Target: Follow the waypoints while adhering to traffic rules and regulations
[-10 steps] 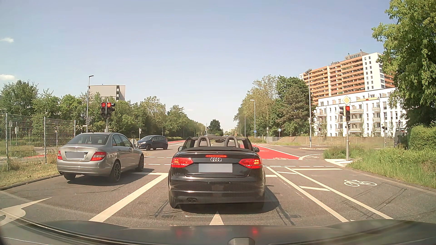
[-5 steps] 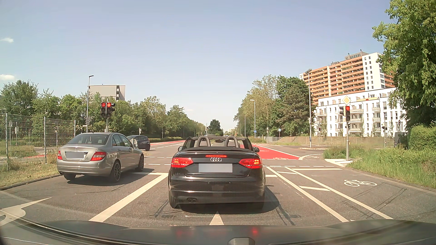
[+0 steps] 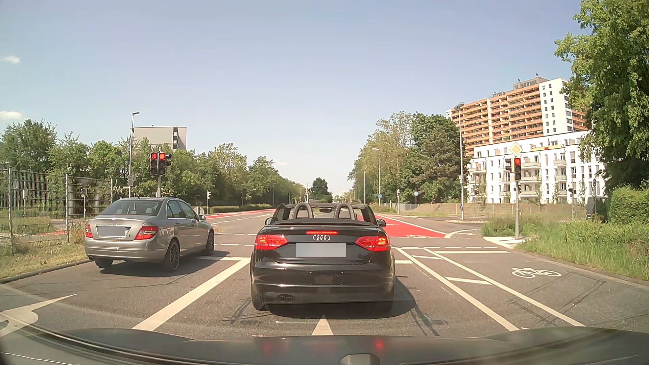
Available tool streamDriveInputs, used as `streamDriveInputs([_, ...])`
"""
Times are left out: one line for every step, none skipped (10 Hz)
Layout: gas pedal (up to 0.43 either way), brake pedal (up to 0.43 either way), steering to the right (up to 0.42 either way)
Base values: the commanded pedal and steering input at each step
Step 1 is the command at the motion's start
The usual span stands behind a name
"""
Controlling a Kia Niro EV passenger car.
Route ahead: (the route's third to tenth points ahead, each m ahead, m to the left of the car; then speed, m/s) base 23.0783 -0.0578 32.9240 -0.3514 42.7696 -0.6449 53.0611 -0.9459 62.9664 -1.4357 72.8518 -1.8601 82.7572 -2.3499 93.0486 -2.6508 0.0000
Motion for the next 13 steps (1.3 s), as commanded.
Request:
streamDriveInputs([0.000,0.354,-0.002])
streamDriveInputs([0.000,0.354,-0.002])
streamDriveInputs([0.000,0.354,-0.002])
streamDriveInputs([0.000,0.354,-0.002])
streamDriveInputs([0.000,0.354,-0.002])
streamDriveInputs([0.000,0.354,-0.002])
streamDriveInputs([0.000,0.354,-0.002])
streamDriveInputs([0.000,0.354,-0.002])
streamDriveInputs([0.000,0.354,-0.002])
streamDriveInputs([0.000,0.354,-0.002])
streamDriveInputs([0.000,0.354,-0.002])
streamDriveInputs([0.000,0.354,-0.002])
streamDriveInputs([0.000,0.354,-0.002])
